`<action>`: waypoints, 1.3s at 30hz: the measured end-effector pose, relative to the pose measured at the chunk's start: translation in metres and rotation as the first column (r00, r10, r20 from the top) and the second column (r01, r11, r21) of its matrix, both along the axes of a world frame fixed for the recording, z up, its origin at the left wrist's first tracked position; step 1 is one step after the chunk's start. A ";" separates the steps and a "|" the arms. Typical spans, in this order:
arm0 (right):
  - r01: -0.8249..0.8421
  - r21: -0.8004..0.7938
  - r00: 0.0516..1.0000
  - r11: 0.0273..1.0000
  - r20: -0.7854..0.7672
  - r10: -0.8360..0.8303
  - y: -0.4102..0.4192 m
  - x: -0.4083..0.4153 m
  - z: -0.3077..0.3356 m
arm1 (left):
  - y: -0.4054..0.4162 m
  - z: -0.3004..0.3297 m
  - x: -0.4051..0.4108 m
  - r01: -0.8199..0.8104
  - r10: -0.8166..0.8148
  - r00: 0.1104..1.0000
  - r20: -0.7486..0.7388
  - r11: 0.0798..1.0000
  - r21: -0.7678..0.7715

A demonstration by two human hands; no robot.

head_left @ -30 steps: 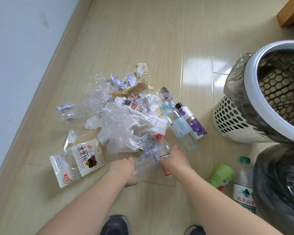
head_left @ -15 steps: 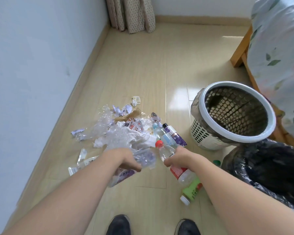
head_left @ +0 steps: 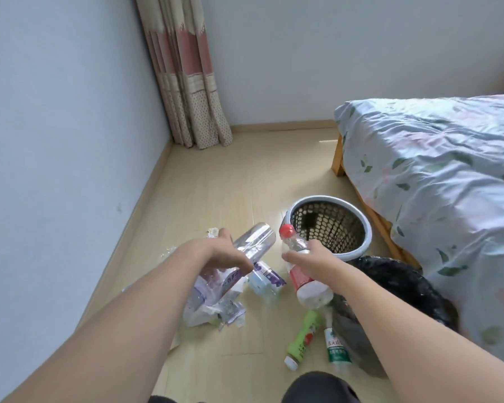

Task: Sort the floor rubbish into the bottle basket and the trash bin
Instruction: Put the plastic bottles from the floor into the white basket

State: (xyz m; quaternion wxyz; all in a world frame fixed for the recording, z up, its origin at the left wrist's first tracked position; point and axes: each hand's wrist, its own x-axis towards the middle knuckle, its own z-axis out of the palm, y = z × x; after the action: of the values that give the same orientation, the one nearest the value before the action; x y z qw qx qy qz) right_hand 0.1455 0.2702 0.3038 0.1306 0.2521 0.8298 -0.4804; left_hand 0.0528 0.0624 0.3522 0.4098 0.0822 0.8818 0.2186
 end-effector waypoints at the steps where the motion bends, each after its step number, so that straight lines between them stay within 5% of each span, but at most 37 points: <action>1: 0.017 -0.011 1.000 1.000 -0.011 -0.017 0.002 0.005 0.006 | 0.003 0.005 0.003 0.005 -0.005 1.000 -0.010 1.000 0.006; 12: 0.185 -0.237 0.969 0.954 -0.115 -0.217 0.049 0.042 0.035 | 0.057 0.036 0.026 0.095 -0.085 0.982 -0.166 0.994 0.056; 24: 0.340 -0.293 0.917 0.894 -0.105 -0.384 0.091 0.043 0.022 | 0.098 0.018 0.011 0.028 -0.019 0.997 -0.078 0.993 0.116; 29: 0.356 -0.326 0.872 0.876 -0.221 -0.437 0.122 0.029 0.028 | 0.128 0.020 -0.007 -0.021 0.033 0.997 -0.065 0.984 0.177; 34: 0.375 -0.357 0.838 0.856 -0.263 -0.477 0.160 -0.010 0.019 | 0.171 0.010 -0.045 -0.315 0.229 0.932 0.281 0.895 0.315; 39: 0.381 -0.367 0.819 0.849 -0.293 -0.494 0.195 -0.062 -0.021 | 0.221 -0.014 -0.094 -0.277 0.163 0.907 0.388 0.925 0.261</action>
State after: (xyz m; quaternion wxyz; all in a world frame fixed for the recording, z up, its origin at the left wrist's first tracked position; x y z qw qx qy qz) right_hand 0.0833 0.4652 0.2827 -0.1104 0.3187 0.6773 -0.6538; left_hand -0.0415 0.2834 0.3380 0.5181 0.0030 0.7501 0.4109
